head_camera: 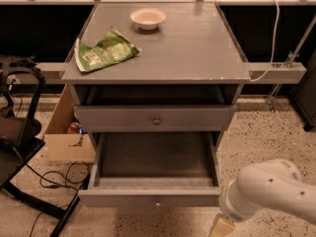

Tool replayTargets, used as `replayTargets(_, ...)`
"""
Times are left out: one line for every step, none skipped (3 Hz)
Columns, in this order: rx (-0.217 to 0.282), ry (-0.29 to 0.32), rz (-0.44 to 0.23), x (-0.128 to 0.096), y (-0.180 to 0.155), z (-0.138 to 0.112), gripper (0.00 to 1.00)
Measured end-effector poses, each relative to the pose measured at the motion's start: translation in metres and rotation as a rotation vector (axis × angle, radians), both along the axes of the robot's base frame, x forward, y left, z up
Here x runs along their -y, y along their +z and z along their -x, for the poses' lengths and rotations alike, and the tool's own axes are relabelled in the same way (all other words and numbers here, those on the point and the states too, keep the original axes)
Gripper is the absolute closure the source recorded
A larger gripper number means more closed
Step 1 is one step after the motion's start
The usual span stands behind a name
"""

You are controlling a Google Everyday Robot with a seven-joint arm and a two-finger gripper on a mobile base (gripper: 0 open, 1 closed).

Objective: Close middle drawer

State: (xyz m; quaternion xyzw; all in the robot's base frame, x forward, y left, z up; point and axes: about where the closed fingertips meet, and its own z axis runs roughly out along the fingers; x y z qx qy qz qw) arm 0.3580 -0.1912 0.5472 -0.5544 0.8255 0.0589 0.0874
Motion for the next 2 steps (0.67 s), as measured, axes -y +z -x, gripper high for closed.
replayTargets(-0.01, 0.003, -0.068, -0.011, -0.077, -0.002, 0.38)
replayTargets(-0.01, 0.01, -0.132, -0.021, -0.141, -0.014, 0.61)
